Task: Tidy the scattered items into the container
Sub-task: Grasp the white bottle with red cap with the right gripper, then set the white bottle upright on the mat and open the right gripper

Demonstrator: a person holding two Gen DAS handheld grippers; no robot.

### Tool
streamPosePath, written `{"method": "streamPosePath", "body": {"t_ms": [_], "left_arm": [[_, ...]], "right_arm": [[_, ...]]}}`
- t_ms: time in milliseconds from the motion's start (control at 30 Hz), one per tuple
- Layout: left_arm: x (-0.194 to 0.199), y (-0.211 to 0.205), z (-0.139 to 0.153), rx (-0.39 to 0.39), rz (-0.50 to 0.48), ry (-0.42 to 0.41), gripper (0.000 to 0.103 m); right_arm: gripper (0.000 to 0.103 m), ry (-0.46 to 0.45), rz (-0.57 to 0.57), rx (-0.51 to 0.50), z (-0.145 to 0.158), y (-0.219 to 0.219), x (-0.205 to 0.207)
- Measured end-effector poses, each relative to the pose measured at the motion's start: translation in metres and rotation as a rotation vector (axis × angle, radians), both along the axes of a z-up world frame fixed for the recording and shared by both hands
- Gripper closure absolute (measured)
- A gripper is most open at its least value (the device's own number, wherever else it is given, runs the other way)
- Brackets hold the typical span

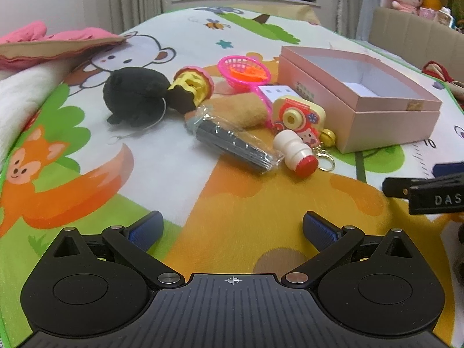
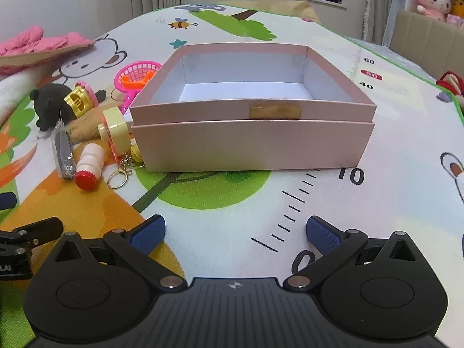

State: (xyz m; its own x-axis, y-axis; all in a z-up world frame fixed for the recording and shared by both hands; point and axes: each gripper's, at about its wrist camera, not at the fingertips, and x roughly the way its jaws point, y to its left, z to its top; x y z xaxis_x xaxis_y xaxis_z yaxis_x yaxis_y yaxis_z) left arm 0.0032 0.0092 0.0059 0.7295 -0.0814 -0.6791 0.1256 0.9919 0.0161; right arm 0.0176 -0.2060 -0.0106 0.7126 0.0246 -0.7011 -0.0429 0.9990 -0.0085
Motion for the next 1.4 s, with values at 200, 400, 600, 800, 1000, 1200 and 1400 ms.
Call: {"method": "streamPosePath", "body": {"t_ms": [200,400,600,800,1000,1200,1400], "left_arm": [[-0.012,0.031,0.011,-0.099,0.063,-0.053,0.000],[-0.010,0.060,0.030,-0.047,0.179,-0.100,0.000],[-0.014,0.083,0.035,-0.143,0.144,-0.115,0.000],[-0.007,0.064,0.037,-0.094,0.042,-0.137,0.000],[0.011,0.019,0.030,0.057,-0.096,-0.142,0.000],[0.027,-0.010,0.021,0.193,-0.134,-0.148,0.000],[0.048,-0.014,0.013,0.220,-0.113,-0.110,0.000]], "right_arm": [[0.001,-0.136,0.094,-0.015,0.018,0.022,-0.021],[0.042,-0.209,0.347,-0.090,0.032,0.086,-0.023],[0.070,-0.125,0.378,-0.050,0.020,0.112,0.009],[0.081,-0.094,0.371,-0.007,0.022,0.078,-0.001],[0.082,-0.099,0.263,-0.087,0.022,0.006,-0.033],[0.045,-0.130,0.105,-0.135,0.012,-0.045,-0.050],[0.031,-0.187,0.058,-0.102,0.001,-0.053,-0.057]]}}
